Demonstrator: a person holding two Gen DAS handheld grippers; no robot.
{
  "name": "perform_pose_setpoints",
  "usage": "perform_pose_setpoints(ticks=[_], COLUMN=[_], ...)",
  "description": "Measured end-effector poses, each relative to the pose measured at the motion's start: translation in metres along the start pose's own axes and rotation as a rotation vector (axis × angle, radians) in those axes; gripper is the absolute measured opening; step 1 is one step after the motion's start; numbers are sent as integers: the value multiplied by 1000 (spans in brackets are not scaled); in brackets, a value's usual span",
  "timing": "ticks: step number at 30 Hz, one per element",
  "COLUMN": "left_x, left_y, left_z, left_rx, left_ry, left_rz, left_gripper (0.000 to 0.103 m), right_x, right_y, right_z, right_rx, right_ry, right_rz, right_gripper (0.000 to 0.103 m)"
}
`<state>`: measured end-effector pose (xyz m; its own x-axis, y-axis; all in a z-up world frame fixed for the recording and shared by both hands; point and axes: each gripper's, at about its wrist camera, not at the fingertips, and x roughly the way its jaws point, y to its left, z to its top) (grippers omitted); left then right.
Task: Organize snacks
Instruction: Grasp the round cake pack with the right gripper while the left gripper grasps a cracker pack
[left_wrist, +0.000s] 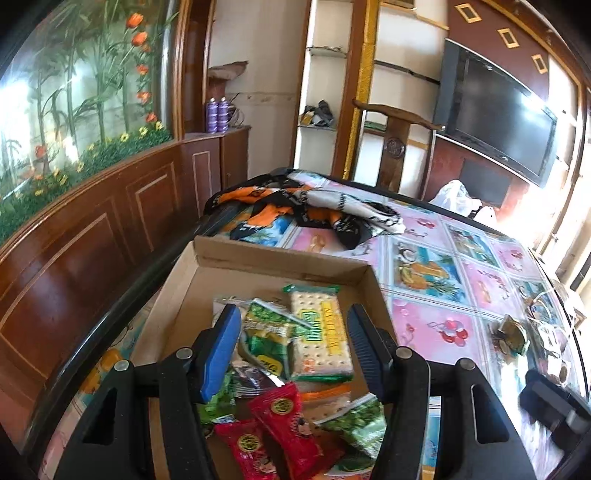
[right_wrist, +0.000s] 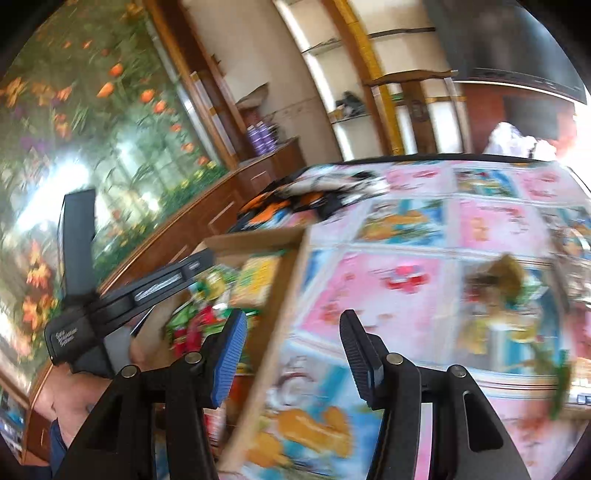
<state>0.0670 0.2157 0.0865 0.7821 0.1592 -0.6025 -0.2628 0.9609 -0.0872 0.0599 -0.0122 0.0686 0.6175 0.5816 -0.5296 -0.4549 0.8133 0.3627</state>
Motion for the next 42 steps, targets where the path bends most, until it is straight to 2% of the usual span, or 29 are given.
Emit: perform_pose_setpoints(ticks=[6, 11, 12, 14, 17, 20, 23, 25, 27, 32, 38, 42], left_x=[-11, -18, -19, -21, -22, -21, -21, -21, -22, -20, -20, -22], left_y=[-18, -39, -42, -47, -51, -52, -54, -56, -60, -61, -61, -62], left_z=[-2, -8, -9, -11, -12, -14, -15, -16, -18, -20, -21, -20], left_rx=[53, 118, 132, 150, 162, 165, 170, 181, 191, 194, 193, 193], left_ry=[-40, -57, -60, -63, -60, -56, -46, -46, -47, -44, -39, -47], left_rz=[-59, -89, -95, -101, -109, -109, -115, -120, -122, -119, -121, -132], left_gripper=[60, 62, 62, 62, 62, 62, 62, 62, 62, 62, 62, 62], right_x=[-50, -94, -101, -108, -109, -100, -87, -78, -75, -78, -89, -91], right_y=[-72, -141, -157, -179, -208, -219, -224, -228, -228, -227, -216, -193], right_z=[9, 9, 8, 5, -3, -6, -7, -8, -9, -11, -22, -37], right_rx=[125, 224, 234, 262, 330, 352, 325, 310, 291, 264, 216, 187], right_ry=[-73, -105, -85, -51, 5, 42, 78, 98, 97, 102, 172, 198], right_rz=[-154, -429, -519, -580, -589, -572, -625, -641, -644, -653, -682, -649], right_gripper=[56, 56, 56, 56, 56, 56, 53, 41, 33, 33, 32, 32])
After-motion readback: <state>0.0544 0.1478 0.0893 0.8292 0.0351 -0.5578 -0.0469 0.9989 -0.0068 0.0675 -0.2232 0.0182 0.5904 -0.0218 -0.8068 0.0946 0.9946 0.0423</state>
